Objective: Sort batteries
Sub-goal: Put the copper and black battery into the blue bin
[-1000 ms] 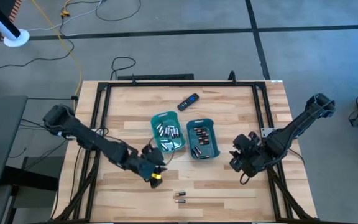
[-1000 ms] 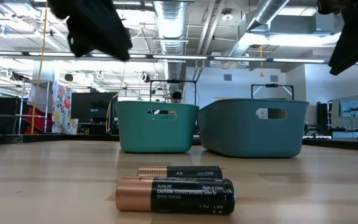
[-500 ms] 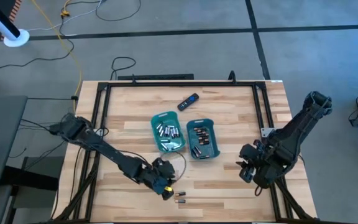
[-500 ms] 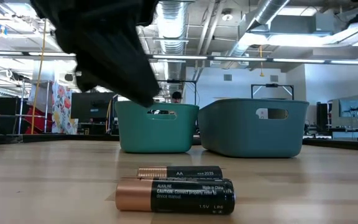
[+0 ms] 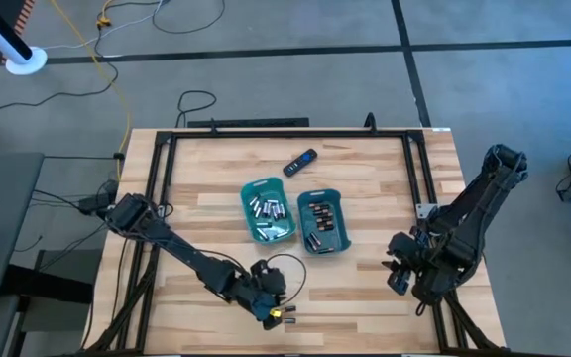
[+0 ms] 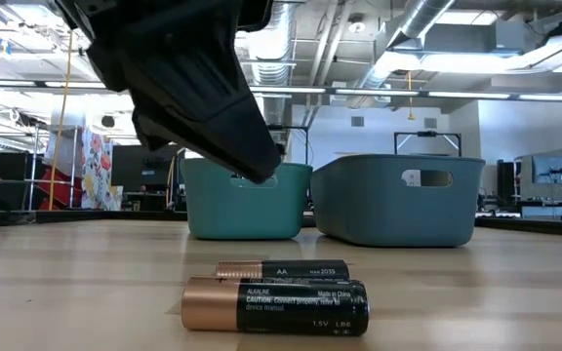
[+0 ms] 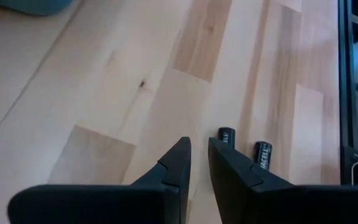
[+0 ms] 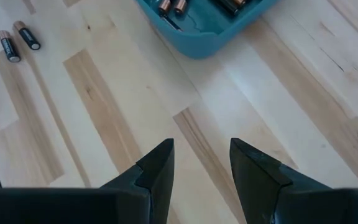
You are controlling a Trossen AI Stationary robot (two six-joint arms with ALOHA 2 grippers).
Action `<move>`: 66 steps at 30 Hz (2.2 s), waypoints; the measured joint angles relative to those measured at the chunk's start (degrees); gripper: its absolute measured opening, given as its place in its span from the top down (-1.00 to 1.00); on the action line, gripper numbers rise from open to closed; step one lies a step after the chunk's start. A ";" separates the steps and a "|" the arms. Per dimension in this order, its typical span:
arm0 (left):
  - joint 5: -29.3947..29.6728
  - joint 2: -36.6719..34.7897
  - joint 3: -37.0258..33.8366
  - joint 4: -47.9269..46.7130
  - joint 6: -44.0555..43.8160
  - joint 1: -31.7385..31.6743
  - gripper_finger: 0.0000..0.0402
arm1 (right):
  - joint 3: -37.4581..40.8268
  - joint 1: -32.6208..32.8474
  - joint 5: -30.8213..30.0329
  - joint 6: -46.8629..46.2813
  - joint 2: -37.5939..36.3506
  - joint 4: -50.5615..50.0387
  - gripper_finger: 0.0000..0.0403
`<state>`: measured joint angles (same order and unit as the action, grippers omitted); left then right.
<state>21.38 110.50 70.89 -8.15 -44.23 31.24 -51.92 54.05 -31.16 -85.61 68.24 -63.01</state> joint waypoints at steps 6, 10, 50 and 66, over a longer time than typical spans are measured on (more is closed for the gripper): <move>0.16 0.02 0.00 0.27 -4.53 -0.62 0.75 | 0.00 -0.03 -0.02 -0.37 0.00 0.00 0.15; 0.14 0.02 0.00 0.27 -6.06 -1.49 0.65 | 0.00 -0.03 -0.02 -1.40 -0.01 0.01 0.15; 5.96 12.46 17.77 -14.35 1.50 3.87 0.32 | 0.00 -0.07 -0.15 -1.35 -0.01 -1.02 0.15; 2.97 14.15 17.73 -16.16 3.04 4.42 0.32 | 0.00 -0.07 -0.15 -1.46 0.01 -0.83 0.15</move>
<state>24.34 124.65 88.62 -24.31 -41.19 35.66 -51.92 53.98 -31.31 -87.07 68.25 -63.83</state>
